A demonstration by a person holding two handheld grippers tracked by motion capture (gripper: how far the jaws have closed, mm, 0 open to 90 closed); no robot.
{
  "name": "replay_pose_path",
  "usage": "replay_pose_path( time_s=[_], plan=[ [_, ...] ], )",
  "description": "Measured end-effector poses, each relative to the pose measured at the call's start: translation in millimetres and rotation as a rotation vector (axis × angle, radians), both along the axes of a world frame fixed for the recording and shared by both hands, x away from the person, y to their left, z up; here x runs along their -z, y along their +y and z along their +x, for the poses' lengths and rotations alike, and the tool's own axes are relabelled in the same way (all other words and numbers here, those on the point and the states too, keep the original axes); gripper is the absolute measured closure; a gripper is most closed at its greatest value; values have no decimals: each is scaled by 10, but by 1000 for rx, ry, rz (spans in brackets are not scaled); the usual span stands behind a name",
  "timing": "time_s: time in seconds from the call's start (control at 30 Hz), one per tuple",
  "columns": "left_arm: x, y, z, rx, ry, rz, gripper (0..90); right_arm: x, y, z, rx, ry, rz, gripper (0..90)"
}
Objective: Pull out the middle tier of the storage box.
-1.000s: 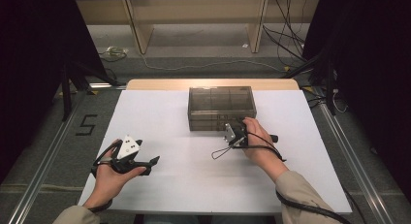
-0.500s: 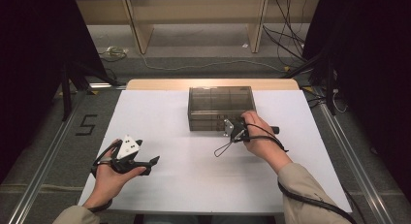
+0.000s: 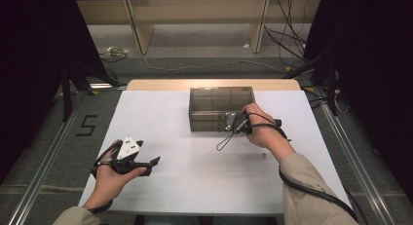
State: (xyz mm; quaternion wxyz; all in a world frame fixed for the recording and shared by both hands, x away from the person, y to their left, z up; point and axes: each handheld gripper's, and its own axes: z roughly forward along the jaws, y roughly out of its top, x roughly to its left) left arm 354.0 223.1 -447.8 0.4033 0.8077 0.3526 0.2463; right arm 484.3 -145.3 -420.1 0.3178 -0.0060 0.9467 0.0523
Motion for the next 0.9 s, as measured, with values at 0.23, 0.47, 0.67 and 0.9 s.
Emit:
replay_pose_path(
  time_s=[0.23, 0.47, 0.67, 0.9],
  plan=[
    [-1, 4, -1, 1, 2, 4, 172, -46, -31, 9, -30, 51, 7, 856],
    [-3, 3, -3, 0, 0, 4, 172, -62, -58, -31, -36, 75, 15, 859],
    [-3, 4, -4, 0, 1, 5, 172, -75, -69, -41, -50, 89, 22, 862],
    [-2, 5, -4, 0, 1, 5, 173, -79, -75, -65, -53, 98, 27, 863]
  ],
)
